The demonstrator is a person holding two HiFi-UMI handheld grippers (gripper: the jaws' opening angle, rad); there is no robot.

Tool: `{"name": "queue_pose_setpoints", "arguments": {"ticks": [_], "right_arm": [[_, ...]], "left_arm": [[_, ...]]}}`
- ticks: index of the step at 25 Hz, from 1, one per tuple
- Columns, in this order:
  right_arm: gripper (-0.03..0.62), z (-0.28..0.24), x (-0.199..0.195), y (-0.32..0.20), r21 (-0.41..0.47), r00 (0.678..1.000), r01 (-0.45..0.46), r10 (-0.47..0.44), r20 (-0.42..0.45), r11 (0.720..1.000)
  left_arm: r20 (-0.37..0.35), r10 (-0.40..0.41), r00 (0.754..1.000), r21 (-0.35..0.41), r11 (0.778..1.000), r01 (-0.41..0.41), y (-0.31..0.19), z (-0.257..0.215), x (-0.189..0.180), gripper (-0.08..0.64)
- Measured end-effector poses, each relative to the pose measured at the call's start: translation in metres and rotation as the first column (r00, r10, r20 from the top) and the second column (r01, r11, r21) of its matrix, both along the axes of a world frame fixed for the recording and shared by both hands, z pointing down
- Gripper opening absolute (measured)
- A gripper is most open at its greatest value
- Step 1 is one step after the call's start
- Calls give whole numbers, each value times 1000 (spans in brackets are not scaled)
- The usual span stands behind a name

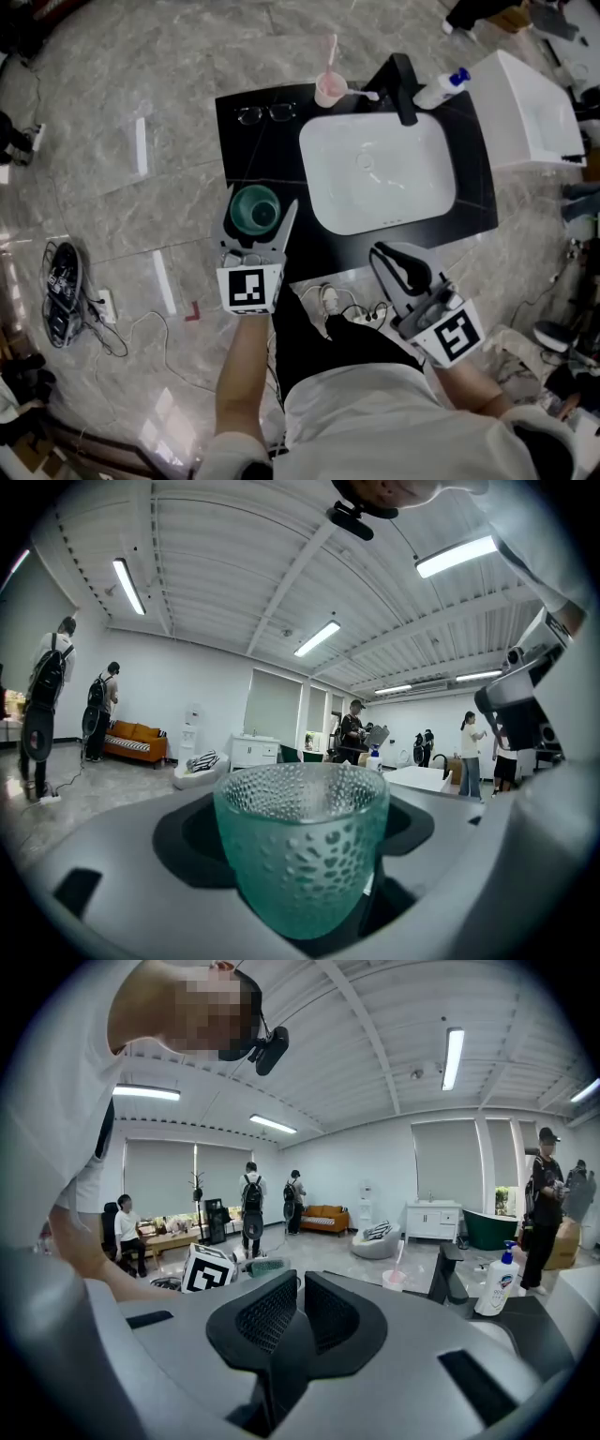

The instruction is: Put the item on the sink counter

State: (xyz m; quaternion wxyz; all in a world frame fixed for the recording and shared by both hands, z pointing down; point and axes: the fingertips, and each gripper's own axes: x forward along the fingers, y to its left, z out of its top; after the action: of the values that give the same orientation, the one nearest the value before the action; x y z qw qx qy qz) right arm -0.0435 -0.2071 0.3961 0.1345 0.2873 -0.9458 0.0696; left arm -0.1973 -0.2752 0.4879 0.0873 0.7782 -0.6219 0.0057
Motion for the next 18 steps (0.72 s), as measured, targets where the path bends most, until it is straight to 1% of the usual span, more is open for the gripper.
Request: {"name": "queue_pose_setpoints", "arguments": {"ticks": [7, 10, 13, 18], "right_arm": [[49, 9, -9, -1, -19, 1000, 2, -2, 8, 1000], [49, 12, -11, -3, -26, 1000, -6, 6, 13, 1000], [49, 17, -12, -6, -36, 1000, -22, 23, 18, 999], [49, 23, -10, -10, -57, 998, -52, 54, 20, 997]], "left_arm": [[21, 12, 1000, -11, 1000, -11, -12, 13, -8, 399], [15, 23, 1000, -30, 999, -22, -18, 19, -10, 399], [12, 28, 1000, -35, 999, -27, -25, 22, -13, 399], [44, 44, 998, -30, 999, -42, -37, 30, -14, 399]]}}
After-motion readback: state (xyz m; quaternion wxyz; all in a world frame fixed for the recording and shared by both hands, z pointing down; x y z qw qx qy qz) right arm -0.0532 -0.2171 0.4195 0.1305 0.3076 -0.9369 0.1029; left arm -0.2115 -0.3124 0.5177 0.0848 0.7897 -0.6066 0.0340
